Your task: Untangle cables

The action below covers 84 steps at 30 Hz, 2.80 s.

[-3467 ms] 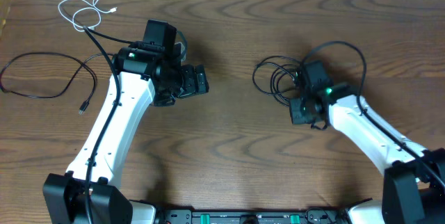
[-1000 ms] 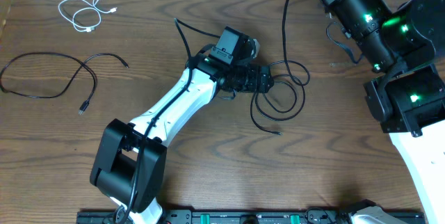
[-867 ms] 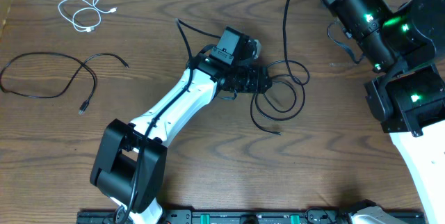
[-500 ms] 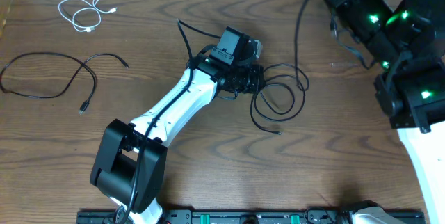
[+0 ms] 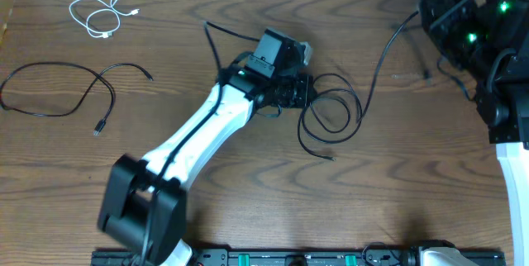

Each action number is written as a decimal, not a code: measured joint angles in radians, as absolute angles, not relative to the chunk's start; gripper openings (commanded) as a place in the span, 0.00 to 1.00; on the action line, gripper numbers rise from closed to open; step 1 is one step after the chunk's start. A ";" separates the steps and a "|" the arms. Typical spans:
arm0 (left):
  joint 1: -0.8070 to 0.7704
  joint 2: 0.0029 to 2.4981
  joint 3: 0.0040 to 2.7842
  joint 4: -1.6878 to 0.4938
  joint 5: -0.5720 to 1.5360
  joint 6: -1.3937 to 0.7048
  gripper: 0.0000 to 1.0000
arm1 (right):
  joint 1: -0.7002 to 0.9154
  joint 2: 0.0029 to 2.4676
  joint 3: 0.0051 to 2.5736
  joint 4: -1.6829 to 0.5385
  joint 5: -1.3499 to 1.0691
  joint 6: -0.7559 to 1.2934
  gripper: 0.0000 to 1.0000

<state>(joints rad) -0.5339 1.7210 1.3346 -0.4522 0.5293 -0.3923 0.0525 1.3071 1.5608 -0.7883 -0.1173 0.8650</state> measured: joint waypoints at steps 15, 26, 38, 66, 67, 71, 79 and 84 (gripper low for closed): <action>-0.534 1.530 1.336 -0.347 0.529 -0.411 0.07 | 0.046 1.338 1.560 -1.105 0.173 0.714 0.80; -0.534 1.317 1.338 -0.258 0.529 -0.420 0.07 | 0.055 1.435 1.559 -1.042 -0.242 0.319 0.99; -0.493 1.273 1.338 -0.256 0.529 -0.460 0.07 | 0.168 1.589 1.558 -1.029 -0.616 0.067 0.99; -0.468 1.273 1.338 -0.131 0.703 -0.867 0.08 | 0.325 1.610 1.557 -0.535 -0.500 0.260 0.91; -0.468 1.273 1.338 -0.130 0.705 -0.885 0.08 | 0.325 1.610 1.557 -0.525 -0.498 0.273 0.90; -0.468 1.273 1.338 -0.125 0.706 -0.950 0.08 | 0.335 1.613 1.557 -0.482 -0.492 0.334 0.63; -0.468 1.273 1.338 -0.122 0.706 -0.996 0.07 | 0.363 1.628 1.557 -0.465 -0.488 0.380 0.01; -0.468 1.273 1.338 -0.122 0.707 -0.999 0.08 | 0.365 1.630 1.557 -0.427 -0.483 0.384 0.01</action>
